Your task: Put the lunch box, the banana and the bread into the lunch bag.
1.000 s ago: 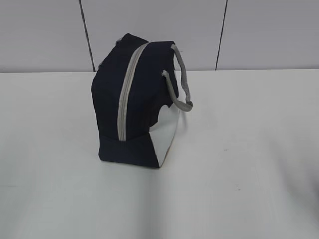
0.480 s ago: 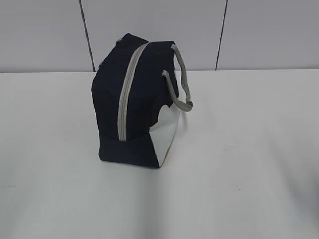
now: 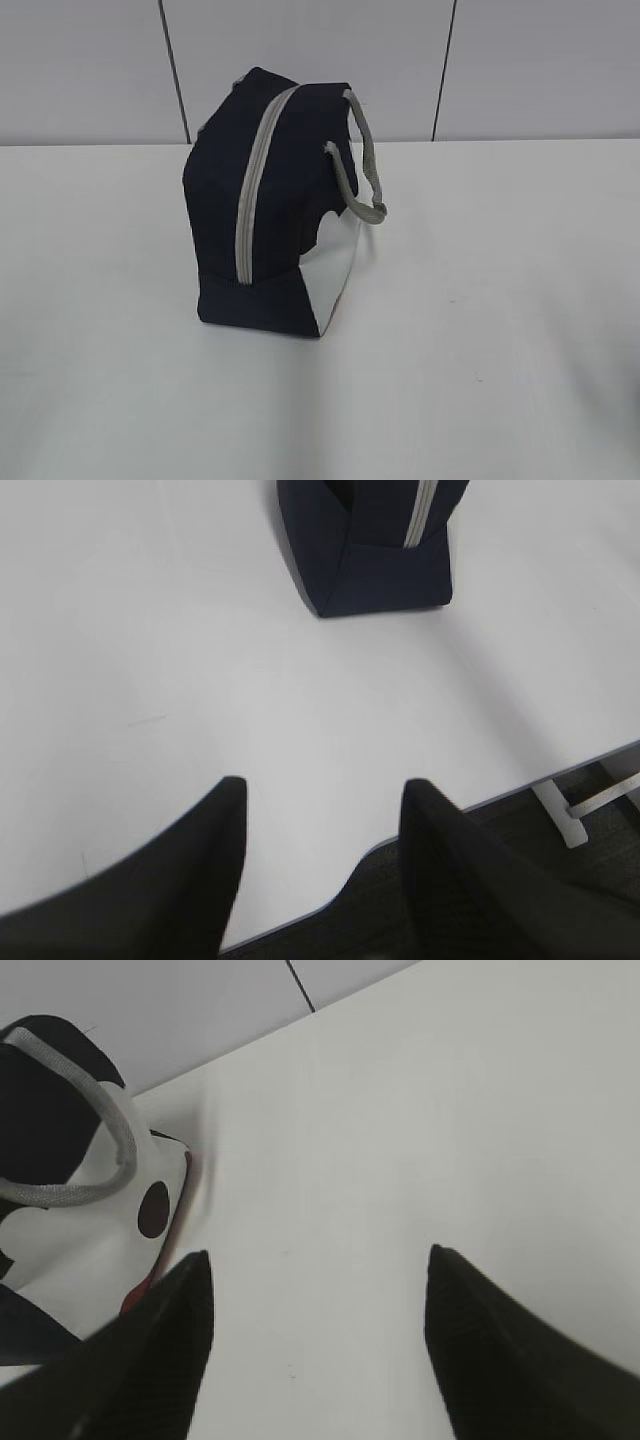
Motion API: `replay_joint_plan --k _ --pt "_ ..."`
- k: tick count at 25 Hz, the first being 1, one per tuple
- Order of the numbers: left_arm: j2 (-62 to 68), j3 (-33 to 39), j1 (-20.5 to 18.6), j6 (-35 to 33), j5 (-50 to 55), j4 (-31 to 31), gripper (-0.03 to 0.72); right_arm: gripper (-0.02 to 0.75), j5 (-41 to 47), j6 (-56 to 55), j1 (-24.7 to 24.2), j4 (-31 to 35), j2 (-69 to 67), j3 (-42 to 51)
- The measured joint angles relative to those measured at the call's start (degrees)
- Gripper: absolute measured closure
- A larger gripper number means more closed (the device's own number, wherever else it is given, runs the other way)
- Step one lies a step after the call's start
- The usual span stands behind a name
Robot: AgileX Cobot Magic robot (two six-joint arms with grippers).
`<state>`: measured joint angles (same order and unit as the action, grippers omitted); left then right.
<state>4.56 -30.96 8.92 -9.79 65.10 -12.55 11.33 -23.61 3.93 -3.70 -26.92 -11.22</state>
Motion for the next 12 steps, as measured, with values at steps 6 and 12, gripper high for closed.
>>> replay_joint_plan --k 6,12 --pt "0.0 0.0 0.0 0.0 0.0 0.0 0.328 0.247 3.6 0.7 0.0 0.7 0.0 -3.1" --pt "0.0 0.0 0.0 0.0 0.0 -0.1 0.328 0.247 19.9 14.3 0.0 8.3 0.0 -11.7"
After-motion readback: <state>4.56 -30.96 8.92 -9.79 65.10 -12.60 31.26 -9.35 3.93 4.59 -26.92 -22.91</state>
